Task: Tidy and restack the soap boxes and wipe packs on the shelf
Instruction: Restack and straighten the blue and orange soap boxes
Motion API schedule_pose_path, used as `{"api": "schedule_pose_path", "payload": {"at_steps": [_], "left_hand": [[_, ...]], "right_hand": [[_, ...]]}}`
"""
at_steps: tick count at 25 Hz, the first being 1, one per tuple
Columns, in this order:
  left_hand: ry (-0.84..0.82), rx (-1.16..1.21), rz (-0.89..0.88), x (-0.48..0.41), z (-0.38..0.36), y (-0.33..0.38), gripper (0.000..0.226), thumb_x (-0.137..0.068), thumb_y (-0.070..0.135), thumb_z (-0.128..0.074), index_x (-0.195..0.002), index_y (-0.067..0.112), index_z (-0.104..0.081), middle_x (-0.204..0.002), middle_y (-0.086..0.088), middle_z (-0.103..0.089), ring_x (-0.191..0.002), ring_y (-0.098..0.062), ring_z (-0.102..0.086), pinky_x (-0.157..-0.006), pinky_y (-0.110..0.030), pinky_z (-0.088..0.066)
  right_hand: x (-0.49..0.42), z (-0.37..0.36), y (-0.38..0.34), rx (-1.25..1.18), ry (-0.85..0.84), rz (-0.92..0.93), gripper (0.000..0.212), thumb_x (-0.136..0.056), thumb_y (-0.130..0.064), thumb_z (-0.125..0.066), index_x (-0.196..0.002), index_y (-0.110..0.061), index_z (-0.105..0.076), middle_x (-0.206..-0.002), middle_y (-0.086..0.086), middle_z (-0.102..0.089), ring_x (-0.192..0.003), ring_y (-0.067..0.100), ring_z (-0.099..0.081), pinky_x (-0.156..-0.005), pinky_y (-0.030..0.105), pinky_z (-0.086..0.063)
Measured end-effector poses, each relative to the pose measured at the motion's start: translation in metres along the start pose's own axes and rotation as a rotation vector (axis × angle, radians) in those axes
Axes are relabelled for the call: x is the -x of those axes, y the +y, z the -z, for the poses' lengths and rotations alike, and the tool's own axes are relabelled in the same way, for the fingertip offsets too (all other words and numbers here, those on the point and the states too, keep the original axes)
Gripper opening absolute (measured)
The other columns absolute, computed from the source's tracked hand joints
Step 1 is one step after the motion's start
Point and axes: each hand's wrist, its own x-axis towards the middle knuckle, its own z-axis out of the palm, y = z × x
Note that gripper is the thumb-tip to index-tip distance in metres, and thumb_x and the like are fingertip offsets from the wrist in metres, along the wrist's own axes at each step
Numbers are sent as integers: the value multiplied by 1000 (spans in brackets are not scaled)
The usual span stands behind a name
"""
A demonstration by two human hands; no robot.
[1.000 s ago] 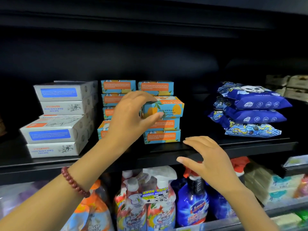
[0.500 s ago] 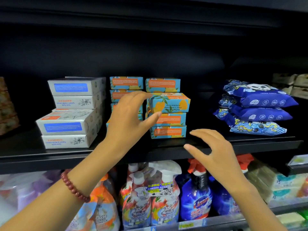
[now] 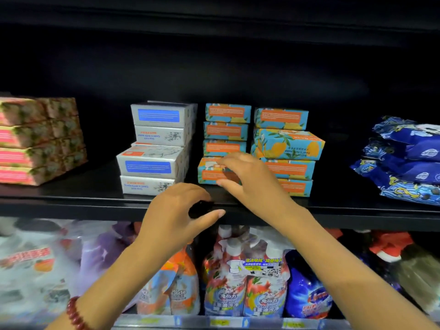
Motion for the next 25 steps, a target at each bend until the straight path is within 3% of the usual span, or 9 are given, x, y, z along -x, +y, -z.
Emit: {"api": "schedule_pose_path", "payload": {"at_steps": [4,8,11,16,20,25], "left_hand": [[9,-10,-54,8,1,-7,36,-74,44,-69,-90,12,-74,-91,3,-72,-85,-16,-67,-74,-24,-46],[21,2,-65,9,2,-8,34,-72,40,-71,-90,12,-75,-91,3,-73,-85,-16,-68,-72,-27,-53],[35,21,-56,8,2,-9,34,-71,39,-72,-88,10,-75,-89,2,-73,-84,-16,-68,-73,-26,-48],[32,26,-54,9,2,-10,33,-71,38,-73,-87,10,-75,-88,0,-73,-84,-18,-68,-70,-31,-55],[80,24,-80,10,-1,-13,33,-72,39,-73,-86,9,-75,-87,0,-72,-81,-20,-68,-67,-33,-55],[91,15,-106,10,-2,-13,40,-77,46,-63,-88,10,-75,-88,1,-72,-82,-20,-68,-67,-33,-56]], "right_hand": [[-26,-20,-3,219,-214,-62,49,-93,-29,-54,-135,-7,-41,-139,10,-43,-128,25,-36,-104,33,-32],[-26,-24,-1,258,-163,-70,46,-90,-31,-58,-129,-9,-47,-131,8,-48,-121,24,-37,-99,33,-35],[-26,-19,-2,163,-131,-56,51,-86,-36,-61,-131,-15,-48,-125,5,-48,-119,22,-37,-99,32,-33],[-32,-23,-5,353,-292,-114,61,-87,-54,-52,-132,-15,-42,-124,10,-48,-117,28,-39,-95,37,-33],[-31,-19,-8,266,-201,-84,67,-81,-57,-58,-132,-16,-44,-124,7,-48,-118,24,-37,-94,35,-33],[-15,4,-15,118,85,-49,77,-76,-58,-63,-137,-16,-42,-128,2,-49,-116,17,-39,-92,29,-34]]}}
